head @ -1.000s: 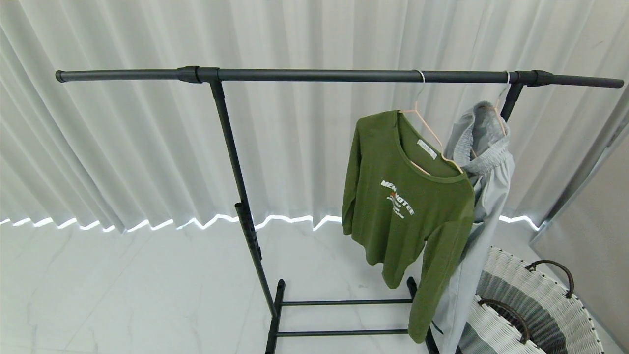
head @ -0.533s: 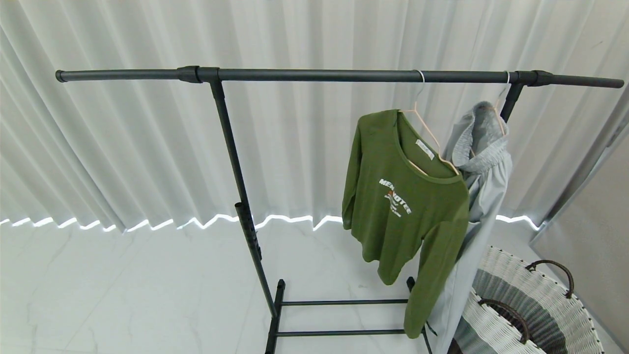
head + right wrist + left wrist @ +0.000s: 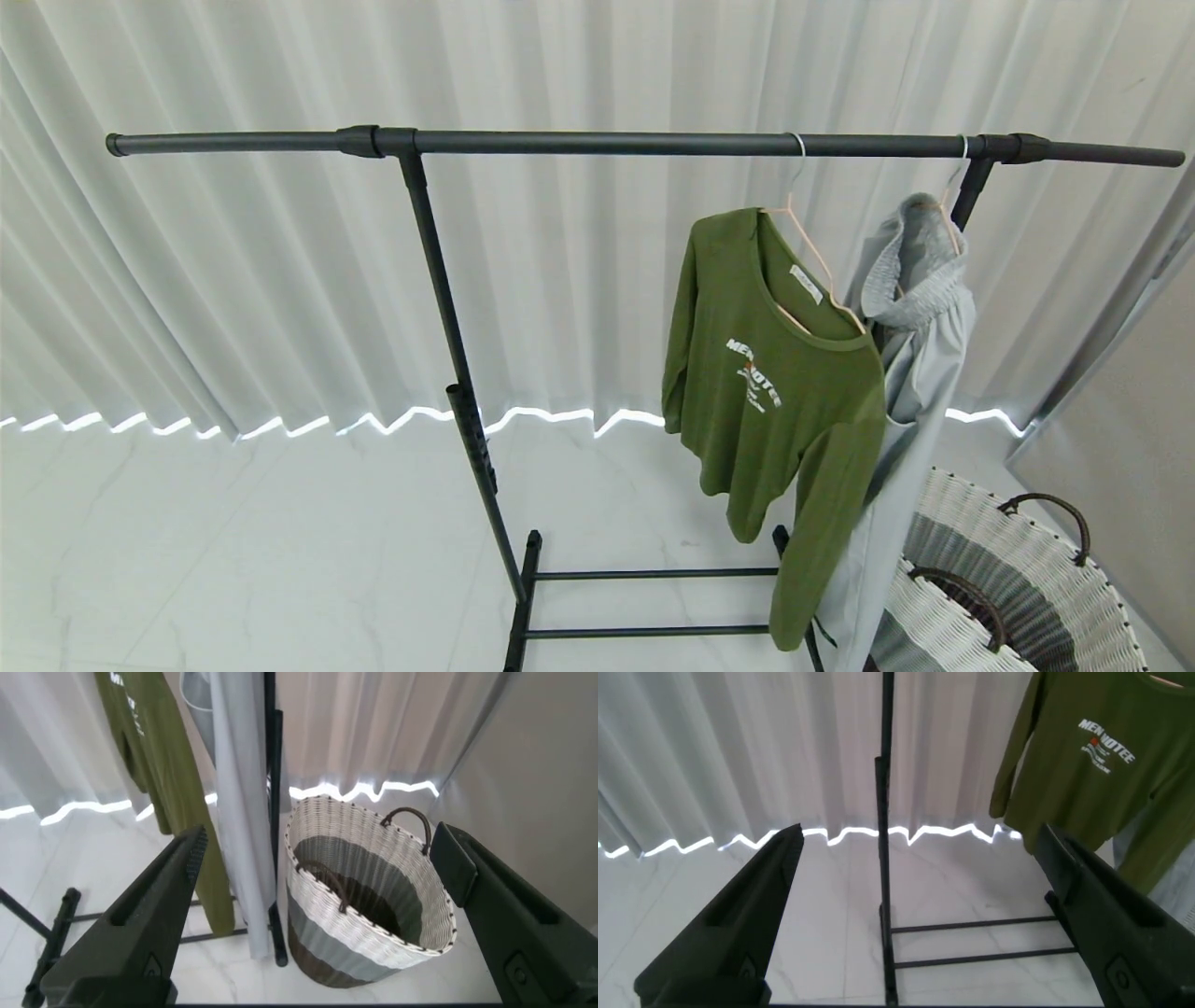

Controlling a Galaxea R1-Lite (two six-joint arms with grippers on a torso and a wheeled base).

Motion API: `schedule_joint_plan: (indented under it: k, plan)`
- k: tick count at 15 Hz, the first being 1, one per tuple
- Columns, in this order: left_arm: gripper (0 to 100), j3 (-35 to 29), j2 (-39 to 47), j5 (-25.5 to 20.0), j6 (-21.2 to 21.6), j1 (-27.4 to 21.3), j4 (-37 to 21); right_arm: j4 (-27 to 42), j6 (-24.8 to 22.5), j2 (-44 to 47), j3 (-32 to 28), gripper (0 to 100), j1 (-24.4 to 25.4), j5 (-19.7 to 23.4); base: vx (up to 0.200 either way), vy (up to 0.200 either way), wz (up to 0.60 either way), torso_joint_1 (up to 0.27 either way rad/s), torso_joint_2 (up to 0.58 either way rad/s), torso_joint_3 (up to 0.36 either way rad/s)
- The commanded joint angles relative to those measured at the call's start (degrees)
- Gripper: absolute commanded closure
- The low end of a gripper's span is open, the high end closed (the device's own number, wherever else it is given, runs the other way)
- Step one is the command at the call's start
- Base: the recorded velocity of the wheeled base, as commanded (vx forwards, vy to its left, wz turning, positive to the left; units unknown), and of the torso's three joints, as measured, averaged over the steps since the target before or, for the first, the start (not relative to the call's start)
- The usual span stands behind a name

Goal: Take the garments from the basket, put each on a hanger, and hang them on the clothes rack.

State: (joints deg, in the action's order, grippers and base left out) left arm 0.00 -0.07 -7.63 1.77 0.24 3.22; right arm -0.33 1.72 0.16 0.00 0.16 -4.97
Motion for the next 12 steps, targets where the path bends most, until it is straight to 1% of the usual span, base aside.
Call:
schedule_joint_plan:
  k: [1, 12]
  plan:
    - [0, 0.0, 0.1, 0.0, 0.0, 0.0, 0.0, 0.0, 0.0, -0.2, 0.0, 0, 0.0, 0.0, 0.0, 0.0, 0.0, 0.0, 0.0, 0.0]
    - [0, 0.0, 0.1, 0.0, 0.0, 0.0, 0.0, 0.0, 0.0, -0.2, 0.0, 0, 0.0, 0.0, 0.0, 0.0, 0.0, 0.0, 0.0, 0.0]
